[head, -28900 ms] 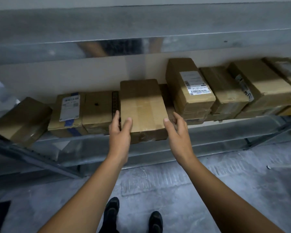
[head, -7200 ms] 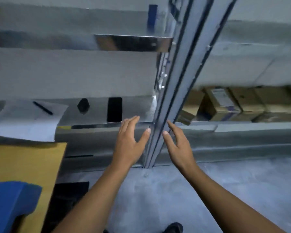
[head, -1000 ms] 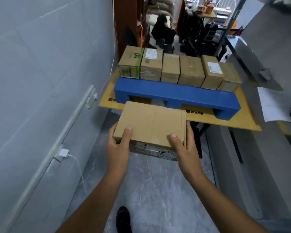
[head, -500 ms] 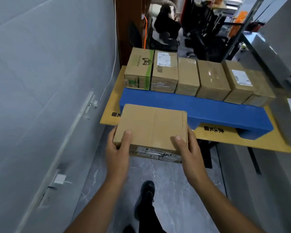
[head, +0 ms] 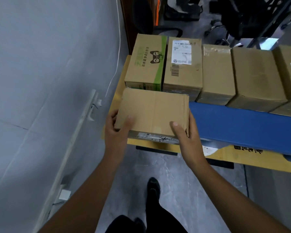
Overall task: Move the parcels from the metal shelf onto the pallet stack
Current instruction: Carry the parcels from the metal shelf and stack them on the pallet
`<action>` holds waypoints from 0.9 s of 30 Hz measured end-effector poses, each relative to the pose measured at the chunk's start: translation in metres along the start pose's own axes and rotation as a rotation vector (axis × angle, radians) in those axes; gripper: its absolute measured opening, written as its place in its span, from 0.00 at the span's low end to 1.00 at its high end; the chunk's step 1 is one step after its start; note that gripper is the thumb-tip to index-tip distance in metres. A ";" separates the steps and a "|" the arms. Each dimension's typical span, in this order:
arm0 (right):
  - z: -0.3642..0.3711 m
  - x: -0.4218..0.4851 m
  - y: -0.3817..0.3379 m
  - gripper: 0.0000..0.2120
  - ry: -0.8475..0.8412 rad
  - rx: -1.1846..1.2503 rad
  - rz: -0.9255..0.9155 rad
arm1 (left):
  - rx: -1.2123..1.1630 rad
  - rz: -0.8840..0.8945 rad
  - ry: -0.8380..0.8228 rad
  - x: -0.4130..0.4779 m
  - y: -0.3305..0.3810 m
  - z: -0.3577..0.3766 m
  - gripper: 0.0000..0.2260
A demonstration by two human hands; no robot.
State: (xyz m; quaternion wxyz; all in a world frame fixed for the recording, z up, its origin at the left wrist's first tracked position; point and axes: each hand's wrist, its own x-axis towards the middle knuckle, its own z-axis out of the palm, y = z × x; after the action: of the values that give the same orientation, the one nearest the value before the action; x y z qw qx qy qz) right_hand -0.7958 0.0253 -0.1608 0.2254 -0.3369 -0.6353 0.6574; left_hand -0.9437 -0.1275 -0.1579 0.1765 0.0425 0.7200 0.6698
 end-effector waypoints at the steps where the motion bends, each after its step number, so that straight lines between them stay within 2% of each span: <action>1: 0.001 0.008 0.002 0.40 -0.008 0.000 0.001 | 0.004 -0.004 0.004 0.009 -0.001 0.003 0.24; 5: 0.006 0.029 0.011 0.39 0.009 -0.008 0.017 | 0.027 -0.007 0.005 0.030 -0.006 0.011 0.22; 11: 0.016 0.041 0.015 0.41 0.072 -0.004 0.040 | 0.052 -0.014 0.002 0.048 -0.011 0.012 0.28; 14: 0.020 0.042 0.012 0.41 0.084 -0.007 0.051 | 0.057 -0.009 0.001 0.055 -0.012 0.009 0.26; 20: 0.021 0.044 0.010 0.38 0.052 -0.038 0.049 | 0.078 0.006 -0.076 0.065 -0.013 0.000 0.20; 27: 0.020 0.044 0.006 0.37 0.064 -0.121 0.025 | 0.045 0.016 -0.166 0.070 -0.007 -0.007 0.24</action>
State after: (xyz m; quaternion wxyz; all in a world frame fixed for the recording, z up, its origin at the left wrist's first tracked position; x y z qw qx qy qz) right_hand -0.8389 0.0429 -0.1742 0.2165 -0.3786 -0.6621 0.6093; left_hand -1.0102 -0.1141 -0.1782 0.2292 0.1078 0.7172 0.6492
